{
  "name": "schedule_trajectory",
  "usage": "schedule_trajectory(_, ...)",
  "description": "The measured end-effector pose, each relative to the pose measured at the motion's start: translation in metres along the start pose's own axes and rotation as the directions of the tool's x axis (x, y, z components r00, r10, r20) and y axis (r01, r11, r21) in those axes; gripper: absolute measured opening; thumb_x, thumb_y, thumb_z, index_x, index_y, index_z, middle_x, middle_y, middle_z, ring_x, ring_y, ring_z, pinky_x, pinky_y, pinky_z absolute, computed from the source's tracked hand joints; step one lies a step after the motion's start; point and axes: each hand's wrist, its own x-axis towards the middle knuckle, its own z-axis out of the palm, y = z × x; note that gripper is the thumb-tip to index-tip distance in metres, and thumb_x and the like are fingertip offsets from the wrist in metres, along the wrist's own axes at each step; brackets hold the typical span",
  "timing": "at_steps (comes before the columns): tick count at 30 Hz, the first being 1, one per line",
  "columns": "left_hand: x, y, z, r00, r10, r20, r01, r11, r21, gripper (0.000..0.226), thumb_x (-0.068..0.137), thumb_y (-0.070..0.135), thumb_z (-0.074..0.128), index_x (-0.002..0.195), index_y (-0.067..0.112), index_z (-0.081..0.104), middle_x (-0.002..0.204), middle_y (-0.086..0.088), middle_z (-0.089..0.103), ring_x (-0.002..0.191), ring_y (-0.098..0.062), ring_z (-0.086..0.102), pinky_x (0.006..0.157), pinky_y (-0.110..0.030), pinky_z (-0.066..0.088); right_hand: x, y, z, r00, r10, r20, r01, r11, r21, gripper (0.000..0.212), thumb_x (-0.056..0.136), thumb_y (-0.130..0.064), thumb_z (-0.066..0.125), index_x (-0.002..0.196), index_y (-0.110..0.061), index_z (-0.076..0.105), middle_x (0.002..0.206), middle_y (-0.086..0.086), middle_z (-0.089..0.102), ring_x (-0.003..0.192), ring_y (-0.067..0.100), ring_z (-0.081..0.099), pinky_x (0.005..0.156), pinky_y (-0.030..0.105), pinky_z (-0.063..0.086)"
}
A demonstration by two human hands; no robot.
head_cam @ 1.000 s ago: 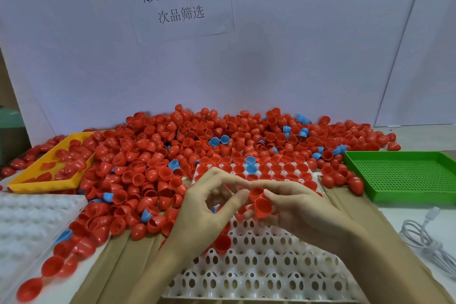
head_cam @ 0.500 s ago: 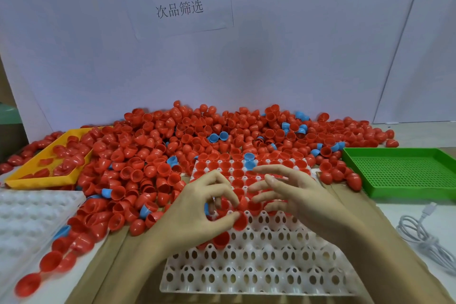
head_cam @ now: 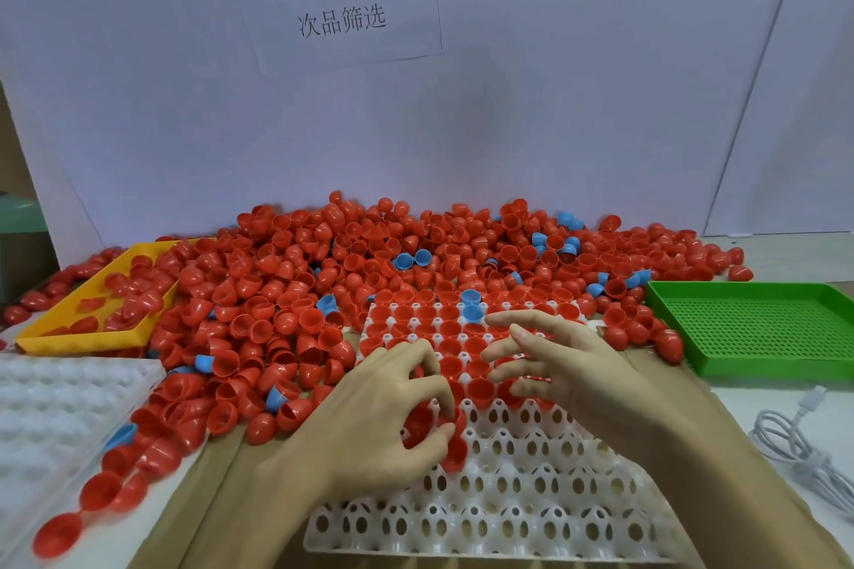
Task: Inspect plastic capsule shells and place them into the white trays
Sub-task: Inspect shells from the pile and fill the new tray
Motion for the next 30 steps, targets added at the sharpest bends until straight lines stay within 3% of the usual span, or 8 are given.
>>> schedule_trajectory(9, 0.003, -0.002, 0.005, 0.998, -0.004, 0.062, 0.011, 0.994, -0.111, 0.02, 0.094, 0.056, 0.067, 0.098, 0.037, 0.069, 0.104, 0.022, 0.049, 0.095, -0.009, 0.057, 0.083, -0.024, 0.05, 0.001, 0.0, -0.001, 1.0, 0.007, 0.001, -0.007, 1.0, 0.005, 0.029, 0.097, -0.032, 0.065, 0.122, -0.023, 0.077, 0.111, 0.021, 0.076, 0.098, 0.033, 0.075, 0.079, 0.03, 0.062)
schedule_trajectory(12, 0.004, -0.011, 0.0, 0.994, -0.074, 0.076, 0.088, 0.976, -0.202, 0.021, 0.096, 0.057, 0.065, 0.103, 0.038, 0.068, 0.105, 0.017, 0.054, 0.094, -0.011, 0.059, 0.08, -0.021, 0.052, 0.002, 0.001, -0.002, 1.0, 0.014, 0.001, -0.014, 1.0, 0.0, 0.029, 0.096, -0.033, 0.066, 0.121, -0.024, 0.077, 0.111, 0.021, 0.076, 0.099, 0.034, 0.075, 0.079, 0.03, 0.062)
schedule_trajectory(16, 0.005, -0.042, -0.013, 0.97, -0.229, -0.082, 0.197, 0.939, -0.283, 0.007, 0.1, 0.037, 0.066, 0.101, 0.032, 0.071, 0.098, 0.018, 0.062, 0.091, -0.009, 0.062, 0.08, -0.018, 0.049, 0.002, 0.001, -0.003, 1.0, 0.017, 0.002, -0.017, 1.0, -0.008, 0.028, 0.097, -0.033, 0.065, 0.12, -0.024, 0.077, 0.111, 0.021, 0.076, 0.098, 0.033, 0.075, 0.081, 0.031, 0.062)
schedule_trajectory(20, -0.007, -0.087, -0.019, 0.851, -0.374, -0.37, 0.361, 0.926, -0.105, 0.007, 0.1, 0.019, 0.068, 0.104, 0.024, 0.072, 0.104, 0.015, 0.063, 0.101, -0.006, 0.06, 0.091, -0.025, 0.05, 0.0, 0.001, -0.001, 1.0, 0.013, 0.0, -0.013, 1.0, -0.008, 0.028, 0.095, -0.034, 0.066, 0.118, -0.024, 0.078, 0.109, 0.021, 0.076, 0.097, 0.033, 0.075, 0.08, 0.032, 0.063)
schedule_trajectory(22, -0.014, -0.106, -0.019, 0.775, -0.425, -0.468, 0.501, 0.864, 0.045, 0.019, 0.098, 0.014, 0.069, 0.116, 0.017, 0.071, 0.116, 0.006, 0.061, 0.111, -0.015, 0.055, 0.097, -0.035, 0.049, -0.001, 0.0, 0.0, 1.0, 0.012, 0.004, -0.012, 1.0, -0.008, 0.028, 0.095, -0.034, 0.066, 0.118, -0.024, 0.078, 0.109, 0.021, 0.076, 0.096, 0.033, 0.075, 0.079, 0.031, 0.062)
schedule_trajectory(25, -0.02, -0.123, -0.014, 0.768, -0.482, -0.421, 0.593, 0.784, 0.185, 0.034, 0.096, 0.016, 0.071, 0.129, 0.013, 0.068, 0.129, -0.001, 0.061, 0.12, -0.025, 0.053, 0.101, -0.044, 0.045, -0.002, -0.001, 0.001, 1.0, 0.014, 0.004, -0.014, 1.0, -0.006, 0.029, 0.094, -0.034, 0.066, 0.117, -0.024, 0.079, 0.109, 0.022, 0.076, 0.096, 0.032, 0.075, 0.078, 0.03, 0.062)
schedule_trajectory(30, -0.021, -0.131, -0.01, 0.756, -0.47, -0.455, 0.587, 0.794, 0.155, 0.009, 0.09, 0.017, 0.08, 0.099, 0.018, 0.076, 0.117, 0.004, 0.065, 0.113, -0.024, 0.056, 0.095, -0.041, 0.042, 0.0, 0.0, 0.0, 1.0, 0.019, -0.002, -0.019, 1.0, -0.023, 0.029, 0.094, -0.036, 0.066, 0.117, -0.025, 0.079, 0.108, 0.02, 0.077, 0.096, 0.032, 0.075, 0.078, 0.029, 0.061)
